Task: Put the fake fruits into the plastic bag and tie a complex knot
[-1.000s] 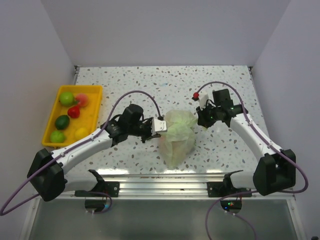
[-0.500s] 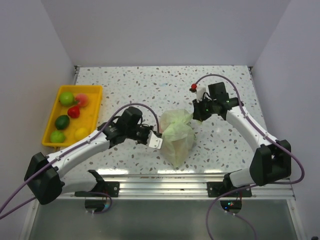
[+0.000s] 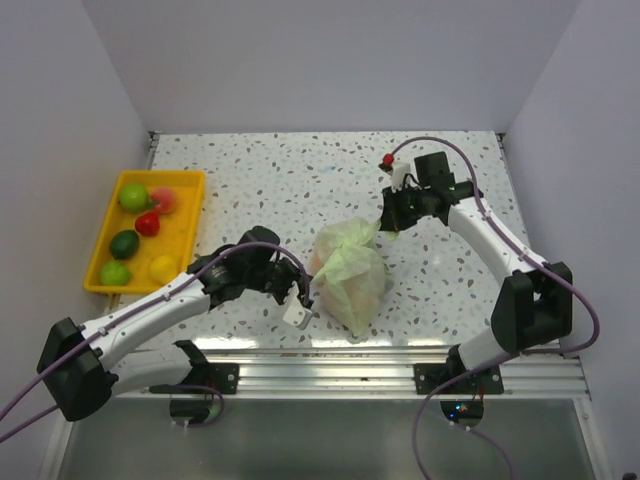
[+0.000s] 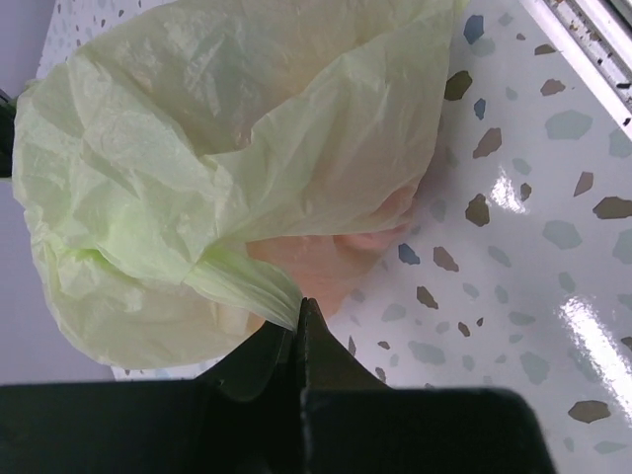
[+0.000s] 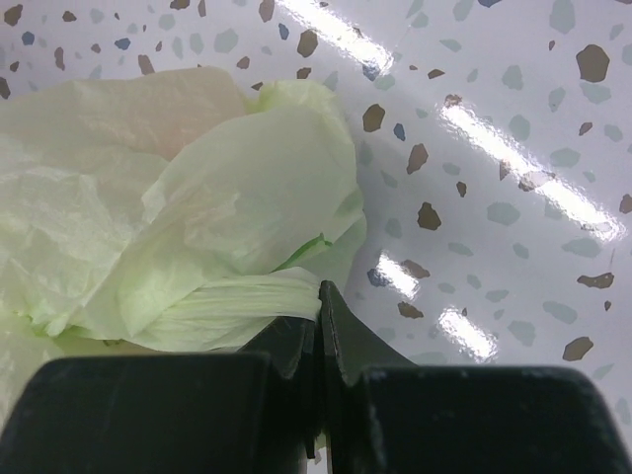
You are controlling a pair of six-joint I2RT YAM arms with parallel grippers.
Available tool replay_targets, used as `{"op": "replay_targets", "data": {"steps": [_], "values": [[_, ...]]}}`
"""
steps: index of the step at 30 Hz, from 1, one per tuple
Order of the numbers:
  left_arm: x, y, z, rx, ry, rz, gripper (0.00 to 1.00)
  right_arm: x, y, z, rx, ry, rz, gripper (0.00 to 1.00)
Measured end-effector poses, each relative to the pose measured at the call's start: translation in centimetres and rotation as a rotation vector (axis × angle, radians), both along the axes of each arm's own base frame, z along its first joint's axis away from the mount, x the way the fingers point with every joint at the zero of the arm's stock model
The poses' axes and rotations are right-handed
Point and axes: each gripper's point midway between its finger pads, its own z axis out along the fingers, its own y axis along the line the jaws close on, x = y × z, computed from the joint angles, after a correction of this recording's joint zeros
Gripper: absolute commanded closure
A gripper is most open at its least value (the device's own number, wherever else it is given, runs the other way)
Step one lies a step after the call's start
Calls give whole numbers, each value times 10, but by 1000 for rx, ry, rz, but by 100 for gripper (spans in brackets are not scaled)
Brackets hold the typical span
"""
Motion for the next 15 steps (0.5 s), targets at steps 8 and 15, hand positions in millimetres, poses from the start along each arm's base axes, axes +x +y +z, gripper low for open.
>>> {"op": "replay_targets", "data": {"steps": [8, 15], "values": [[5, 2, -2, 19, -89, -29, 100, 12, -6, -15, 20, 64, -30, 100], [3, 7, -16, 55, -112, -50, 100, 19, -10, -36, 11, 113, -48, 100]]}}
